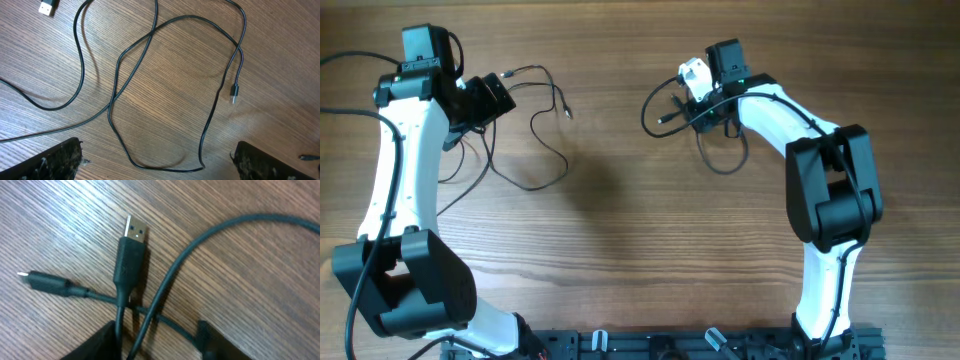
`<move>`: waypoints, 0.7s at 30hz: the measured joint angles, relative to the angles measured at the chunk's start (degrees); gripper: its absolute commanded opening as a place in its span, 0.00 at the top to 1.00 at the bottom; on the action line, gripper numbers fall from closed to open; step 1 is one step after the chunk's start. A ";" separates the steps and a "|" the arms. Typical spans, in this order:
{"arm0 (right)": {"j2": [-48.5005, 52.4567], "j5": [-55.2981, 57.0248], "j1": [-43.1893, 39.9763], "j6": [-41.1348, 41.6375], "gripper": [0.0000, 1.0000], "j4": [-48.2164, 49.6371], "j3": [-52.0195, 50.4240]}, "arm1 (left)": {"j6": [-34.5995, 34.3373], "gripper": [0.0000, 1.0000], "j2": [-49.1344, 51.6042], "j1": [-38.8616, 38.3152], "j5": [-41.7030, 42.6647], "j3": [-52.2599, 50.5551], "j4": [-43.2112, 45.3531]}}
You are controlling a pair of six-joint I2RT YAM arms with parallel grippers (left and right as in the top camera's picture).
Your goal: Untangle cables
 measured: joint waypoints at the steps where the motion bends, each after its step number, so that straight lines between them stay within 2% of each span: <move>1: 0.00 0.42 -0.02 0.57 0.76 -0.57 0.20 | 0.00 0.00 0.00 0.00 0.00 0.00 0.00; 3: -0.17 0.98 -0.28 1.81 0.93 -1.81 0.28 | 0.00 0.00 0.00 0.00 0.00 0.00 0.00; 4: -0.24 1.05 -0.46 1.66 0.96 -2.16 0.28 | 0.00 0.00 0.00 0.00 0.00 0.00 0.00; 7: -0.59 1.38 -0.81 2.89 0.96 -5.95 1.07 | 0.00 0.00 0.00 0.00 0.00 0.00 0.02; 10: -0.94 -0.68 -0.83 3.50 0.95 -14.45 2.84 | 0.00 0.00 0.00 0.00 0.00 0.00 0.00; 12: -1.38 -5.42 -0.81 4.35 0.96 -20.24 2.86 | 0.02 0.00 0.00 0.00 0.00 0.00 0.00; 14: -1.55 -10.93 -0.72 5.46 0.96 -21.97 2.80 | 0.00 0.00 0.00 0.00 0.00 0.00 0.02; 17: -3.63 -19.19 -0.31 10.51 0.96 -19.30 2.80 | 0.02 0.00 0.00 0.00 0.00 0.00 0.00; 21: -10.75 -24.41 1.27 20.09 0.96 -12.11 2.89 | 0.00 0.00 0.00 0.00 0.00 0.00 -0.02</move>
